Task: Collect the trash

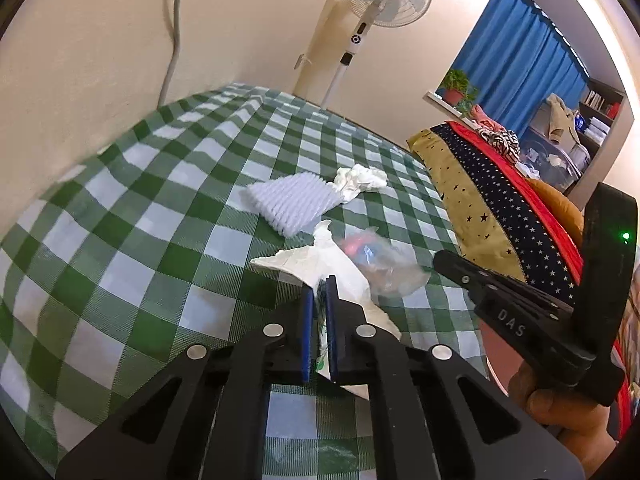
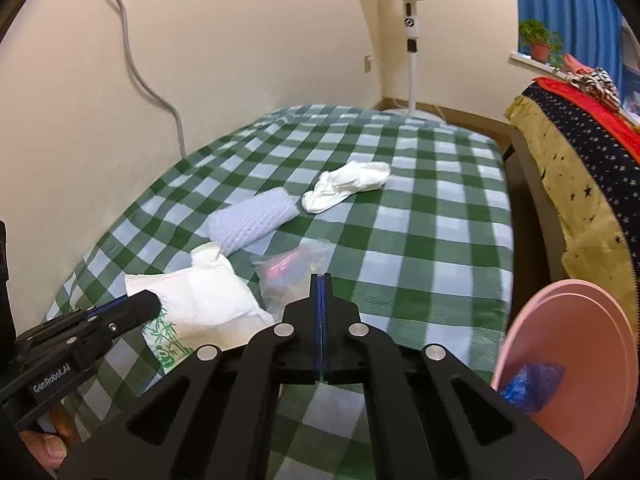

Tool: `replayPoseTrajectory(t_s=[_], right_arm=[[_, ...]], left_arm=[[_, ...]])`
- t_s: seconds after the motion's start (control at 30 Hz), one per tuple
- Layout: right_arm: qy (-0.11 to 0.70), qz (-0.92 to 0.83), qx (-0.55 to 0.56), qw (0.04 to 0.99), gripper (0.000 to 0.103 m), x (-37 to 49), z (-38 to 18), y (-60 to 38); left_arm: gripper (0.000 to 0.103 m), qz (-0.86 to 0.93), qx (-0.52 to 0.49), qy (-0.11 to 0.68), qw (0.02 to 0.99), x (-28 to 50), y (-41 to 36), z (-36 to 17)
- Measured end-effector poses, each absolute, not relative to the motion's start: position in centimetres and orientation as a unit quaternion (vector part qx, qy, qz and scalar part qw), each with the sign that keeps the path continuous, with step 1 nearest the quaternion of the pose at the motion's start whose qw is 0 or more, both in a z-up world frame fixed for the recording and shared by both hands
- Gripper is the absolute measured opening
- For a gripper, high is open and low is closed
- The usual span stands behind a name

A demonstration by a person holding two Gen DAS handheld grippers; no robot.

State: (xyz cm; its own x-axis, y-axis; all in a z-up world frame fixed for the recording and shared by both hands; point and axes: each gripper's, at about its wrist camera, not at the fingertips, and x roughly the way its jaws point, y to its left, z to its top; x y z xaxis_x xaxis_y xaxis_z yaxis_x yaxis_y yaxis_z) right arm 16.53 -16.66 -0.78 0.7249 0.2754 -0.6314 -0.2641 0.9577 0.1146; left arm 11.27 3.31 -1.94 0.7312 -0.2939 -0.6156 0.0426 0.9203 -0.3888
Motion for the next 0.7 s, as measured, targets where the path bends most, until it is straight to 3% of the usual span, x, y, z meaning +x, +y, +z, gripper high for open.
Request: replayPoseTrajectory(t_s=[0.23,0.33,0.4,0.47,0.7], right_arm=[[0.341,0.14,0.017,0.929,0.0,15.3,-0.1,-17.7],[0.35,0.141,0.032,0.926,0.008,15.4,-0.4,-17.8],[0.349,0.141,0.032,0.926,0.027,15.3,-0.5,-17.5],[0.349,0.139,0.025,0.926,0.034,15.4,-0.7,-17.1],[0.368,0.139,0.023,0.919,0.034,16.9,-2.2,-16.5]], left_arm=[[0.003,-0.087,-0.162,0.346,0.92,10.0,3.5,-0.6],[0.003,-0.078,-0.157,0.341,0.923,9.3,3.8,-0.2],[0.003,-0.07,-0.151,0.338,0.926,8.8,3.9,0.1],[0.003,-0.064,-0.142,0.337,0.929,8.5,3.9,0.3],[0.002,-0.053,-0.136,0.327,0.934,8.7,4.7,0.9]])
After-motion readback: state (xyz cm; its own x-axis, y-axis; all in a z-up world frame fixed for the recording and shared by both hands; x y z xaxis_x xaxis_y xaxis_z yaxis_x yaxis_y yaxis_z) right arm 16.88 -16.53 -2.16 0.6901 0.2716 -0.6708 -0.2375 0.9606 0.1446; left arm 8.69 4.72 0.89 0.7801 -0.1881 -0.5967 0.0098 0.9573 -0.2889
